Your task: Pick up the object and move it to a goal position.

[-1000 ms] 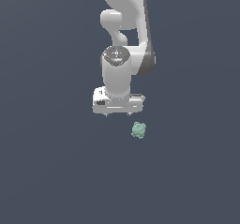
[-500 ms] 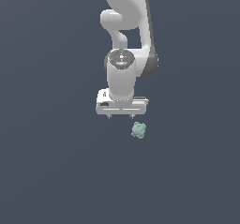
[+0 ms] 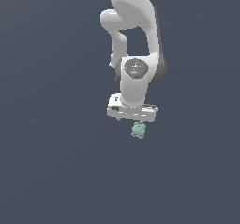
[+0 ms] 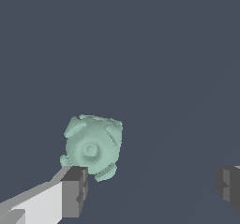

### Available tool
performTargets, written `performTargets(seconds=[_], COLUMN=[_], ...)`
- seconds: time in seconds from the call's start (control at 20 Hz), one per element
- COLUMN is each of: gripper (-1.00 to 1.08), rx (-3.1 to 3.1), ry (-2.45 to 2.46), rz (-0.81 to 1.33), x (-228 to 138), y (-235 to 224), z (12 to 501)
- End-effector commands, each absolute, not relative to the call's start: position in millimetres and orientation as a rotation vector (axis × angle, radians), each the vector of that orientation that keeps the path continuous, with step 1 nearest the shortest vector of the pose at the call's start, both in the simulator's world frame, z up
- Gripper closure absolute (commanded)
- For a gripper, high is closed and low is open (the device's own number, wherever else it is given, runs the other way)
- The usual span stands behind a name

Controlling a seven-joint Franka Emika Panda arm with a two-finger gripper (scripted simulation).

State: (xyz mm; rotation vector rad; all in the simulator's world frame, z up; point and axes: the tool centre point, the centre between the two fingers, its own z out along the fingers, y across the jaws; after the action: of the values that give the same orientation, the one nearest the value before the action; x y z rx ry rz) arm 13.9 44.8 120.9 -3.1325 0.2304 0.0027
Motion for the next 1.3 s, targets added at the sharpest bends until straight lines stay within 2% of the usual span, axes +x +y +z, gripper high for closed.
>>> performTargets(seconds=[0.0, 0.55, 1.0, 1.25], gripper=[-0.92, -0.92, -0.92, -0.92], rx=[-3.127, -3.104, -3.101, -3.101], ry=[0.298, 0.481, 0.501, 0.503], rz=[0.002, 0.0, 0.001, 0.001], x=[15, 18, 18, 17], y=[57, 92, 96, 96], z=[113, 93, 88, 71])
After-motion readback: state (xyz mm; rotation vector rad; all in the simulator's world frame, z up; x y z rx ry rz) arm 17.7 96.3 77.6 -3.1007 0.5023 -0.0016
